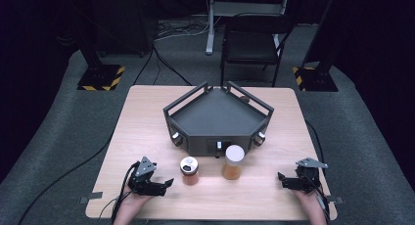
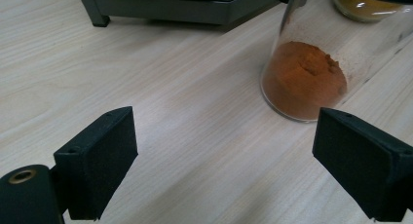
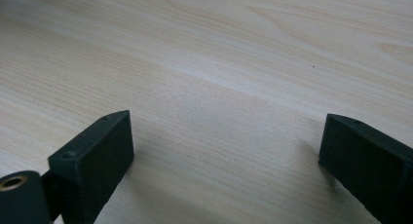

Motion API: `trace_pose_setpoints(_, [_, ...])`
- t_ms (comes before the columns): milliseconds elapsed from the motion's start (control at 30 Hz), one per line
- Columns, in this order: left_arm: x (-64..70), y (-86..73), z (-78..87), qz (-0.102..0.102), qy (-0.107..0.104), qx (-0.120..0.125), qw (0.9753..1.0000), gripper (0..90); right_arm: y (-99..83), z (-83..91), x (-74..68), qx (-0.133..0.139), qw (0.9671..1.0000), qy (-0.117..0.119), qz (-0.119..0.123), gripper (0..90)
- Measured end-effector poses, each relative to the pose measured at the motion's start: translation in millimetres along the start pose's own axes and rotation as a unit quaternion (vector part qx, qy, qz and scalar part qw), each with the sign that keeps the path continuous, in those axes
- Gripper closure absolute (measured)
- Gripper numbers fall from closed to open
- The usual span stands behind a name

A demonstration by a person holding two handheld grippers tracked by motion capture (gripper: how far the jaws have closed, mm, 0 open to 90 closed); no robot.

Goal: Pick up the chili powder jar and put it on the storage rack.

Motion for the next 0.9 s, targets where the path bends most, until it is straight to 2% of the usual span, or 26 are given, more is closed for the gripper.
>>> trace_pose_setpoints(700, [23.0,5.6,-14.7,-0.028,-0.018,0.000,0.9994,8.9,0.0,0.0,0.0,0.000,1.0000,0.000,0.000,4.7])
trace_pose_setpoints(900, [25.3,5.0,-17.1,-0.025,-0.026,0.008,0.9993,8.9,0.0,0.0,0.0,0.000,1.0000,0.000,0.000,4.6])
Point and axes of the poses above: each handheld gripper's, and its own axes: z roughly backward along the jaws, y roughly out of its top, x roughly to its right, the point moved 7 cm from there along -z, roughly forward along the jaws, and after that the axes turned 5 degrees about x, right-handed, at the moved point
